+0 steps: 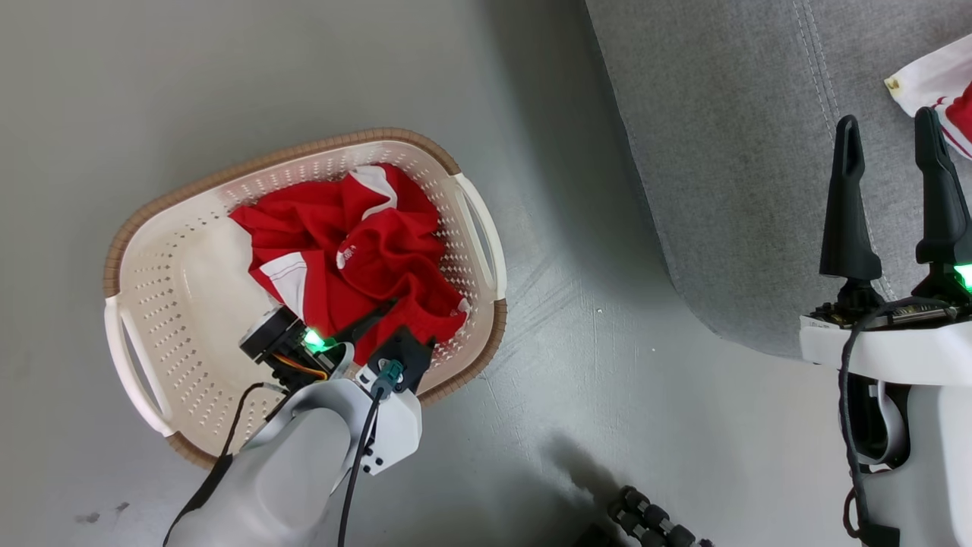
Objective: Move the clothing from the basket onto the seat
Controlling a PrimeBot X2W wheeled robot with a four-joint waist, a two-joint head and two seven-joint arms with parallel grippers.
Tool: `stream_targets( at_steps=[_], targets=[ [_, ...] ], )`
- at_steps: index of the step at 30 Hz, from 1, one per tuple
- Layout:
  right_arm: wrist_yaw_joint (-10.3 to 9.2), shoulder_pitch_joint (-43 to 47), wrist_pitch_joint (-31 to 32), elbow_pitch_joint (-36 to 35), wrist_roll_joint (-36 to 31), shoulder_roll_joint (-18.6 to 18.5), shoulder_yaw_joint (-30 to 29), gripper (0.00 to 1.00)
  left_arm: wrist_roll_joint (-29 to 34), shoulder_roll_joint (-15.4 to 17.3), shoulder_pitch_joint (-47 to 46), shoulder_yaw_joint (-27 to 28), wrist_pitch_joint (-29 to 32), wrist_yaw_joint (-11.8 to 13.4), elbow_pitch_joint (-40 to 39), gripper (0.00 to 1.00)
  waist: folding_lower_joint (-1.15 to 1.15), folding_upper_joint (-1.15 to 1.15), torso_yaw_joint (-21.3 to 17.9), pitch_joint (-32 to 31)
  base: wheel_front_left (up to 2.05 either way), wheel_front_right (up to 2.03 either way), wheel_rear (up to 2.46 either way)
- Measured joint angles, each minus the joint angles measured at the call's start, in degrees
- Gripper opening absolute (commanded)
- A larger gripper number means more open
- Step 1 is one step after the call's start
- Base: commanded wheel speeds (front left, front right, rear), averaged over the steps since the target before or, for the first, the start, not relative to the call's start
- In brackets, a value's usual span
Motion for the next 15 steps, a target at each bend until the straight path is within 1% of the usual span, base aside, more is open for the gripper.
stream_targets(
  at_steps=[13,15],
  targets=[
    [0.0,-1.26,-0.24,0.02,0.6,0.0,0.79,1.0,1.35,0.29,-2.87,-0.52,1.41,0.09,4.15,1.0,0.0,0.0,-1.23,2.65,0.0,0.0,0.0],
    [0.0,-1.29,-0.24,0.08,0.74,0.0,0.88,1.0,1.52,0.32,-3.49,-0.52,1.86,0.51,4.77,1.0,0.0,0.0,-1.43,3.01,0.0,0.0,0.0]
  ],
)
